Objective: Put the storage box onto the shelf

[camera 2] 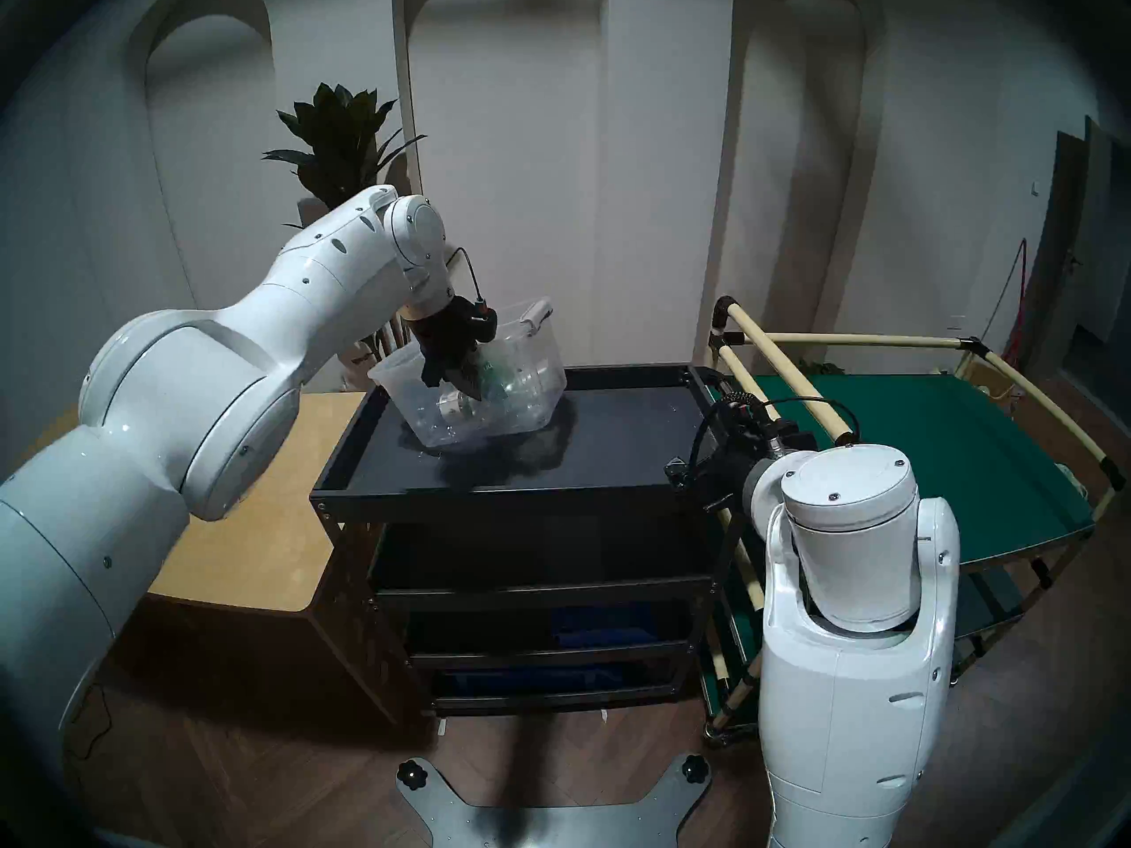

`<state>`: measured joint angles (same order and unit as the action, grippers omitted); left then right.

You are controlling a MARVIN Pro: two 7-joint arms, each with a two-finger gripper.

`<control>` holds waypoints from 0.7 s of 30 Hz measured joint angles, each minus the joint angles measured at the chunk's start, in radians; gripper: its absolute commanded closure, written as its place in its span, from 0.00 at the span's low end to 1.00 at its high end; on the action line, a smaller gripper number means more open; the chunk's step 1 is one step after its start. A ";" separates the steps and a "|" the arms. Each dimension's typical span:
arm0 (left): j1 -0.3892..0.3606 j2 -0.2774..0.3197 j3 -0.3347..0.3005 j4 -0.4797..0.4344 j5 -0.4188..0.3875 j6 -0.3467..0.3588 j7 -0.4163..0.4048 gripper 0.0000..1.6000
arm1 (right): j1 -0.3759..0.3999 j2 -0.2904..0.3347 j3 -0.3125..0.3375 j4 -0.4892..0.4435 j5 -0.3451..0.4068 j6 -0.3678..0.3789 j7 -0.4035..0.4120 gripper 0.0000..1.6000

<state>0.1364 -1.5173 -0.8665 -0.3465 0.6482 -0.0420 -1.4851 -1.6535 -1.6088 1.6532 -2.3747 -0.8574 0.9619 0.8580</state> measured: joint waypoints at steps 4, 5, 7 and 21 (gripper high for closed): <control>-0.005 -0.020 0.015 0.044 -0.019 0.010 0.002 1.00 | -0.001 0.000 0.000 -0.002 -0.001 0.000 0.000 0.00; -0.006 -0.024 0.018 0.050 -0.022 0.011 0.003 1.00 | -0.001 0.000 0.000 -0.003 -0.001 0.000 0.000 0.00; -0.009 -0.035 0.024 0.067 -0.030 0.012 0.004 1.00 | -0.001 0.001 -0.001 -0.003 -0.002 0.000 0.000 0.00; -0.040 -0.125 0.079 0.186 -0.060 0.015 0.005 1.00 | -0.005 0.002 -0.004 -0.007 -0.008 0.000 0.000 0.00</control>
<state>0.0961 -1.6425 -0.7878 -0.1607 0.5884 -0.0274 -1.4802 -1.6581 -1.6070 1.6496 -2.3820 -0.8651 0.9619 0.8581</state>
